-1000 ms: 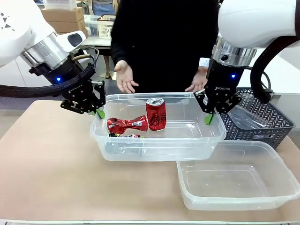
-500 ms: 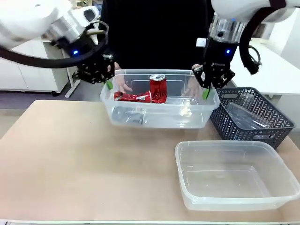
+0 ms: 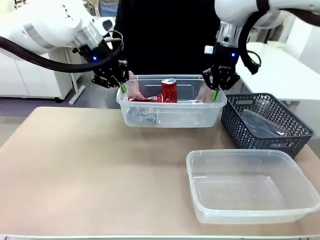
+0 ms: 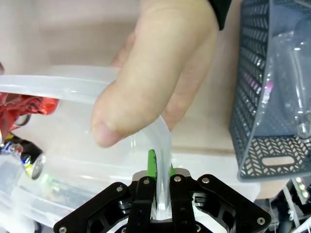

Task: Sort the waste into each basket.
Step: Offer the picked Organizing box to the human, then release the Organizing box you were holding.

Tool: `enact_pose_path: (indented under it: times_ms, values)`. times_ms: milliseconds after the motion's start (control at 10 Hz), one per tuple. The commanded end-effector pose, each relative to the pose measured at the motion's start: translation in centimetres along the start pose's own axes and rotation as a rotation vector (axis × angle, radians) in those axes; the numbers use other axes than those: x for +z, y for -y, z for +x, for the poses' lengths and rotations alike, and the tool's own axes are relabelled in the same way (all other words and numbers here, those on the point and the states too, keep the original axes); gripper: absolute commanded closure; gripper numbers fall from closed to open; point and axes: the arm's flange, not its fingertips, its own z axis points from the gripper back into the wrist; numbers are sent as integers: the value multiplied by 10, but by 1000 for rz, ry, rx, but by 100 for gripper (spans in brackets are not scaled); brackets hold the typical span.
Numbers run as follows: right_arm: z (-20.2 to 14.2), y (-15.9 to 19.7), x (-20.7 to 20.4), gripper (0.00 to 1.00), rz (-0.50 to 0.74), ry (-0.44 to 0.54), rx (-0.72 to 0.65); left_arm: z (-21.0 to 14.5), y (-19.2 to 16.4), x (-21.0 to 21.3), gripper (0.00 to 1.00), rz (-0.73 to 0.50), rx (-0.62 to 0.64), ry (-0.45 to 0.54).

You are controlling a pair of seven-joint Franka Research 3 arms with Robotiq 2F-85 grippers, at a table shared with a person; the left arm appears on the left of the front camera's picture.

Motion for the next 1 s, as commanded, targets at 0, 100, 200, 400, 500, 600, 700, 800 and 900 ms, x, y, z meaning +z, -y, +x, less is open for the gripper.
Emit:
enact_pose_path:
  times_ms: [0,100,200,400,500,600,700,800,900]
  values:
    - [-6,-1,11,96,-1,18,3,-6,7,15,92,-3,-17,10]
    - [-6,-1,11,96,-1,18,3,-6,7,15,92,-3,-17,10]
    - [-6,-1,11,96,-1,18,3,-6,7,15,92,-3,-17,10]
    - [-6,-1,11,96,-1,18,3,-6,7,15,92,-3,-17,10]
    - [-6,-1,11,96,-1,18,3,-6,7,15,92,-3,-17,10]
    - [-6,-1,11,96,-1,18,3,-6,7,15,92,-3,-17,10]
    - [-6,-1,11,96,-1,18,3,-6,7,15,92,-3,-17,10]
    - [-6,-1,11,96,-1,18,3,-6,7,15,92,-3,-17,10]
    - [-6,-1,11,96,-1,18,3,-6,7,15,92,-3,-17,10]
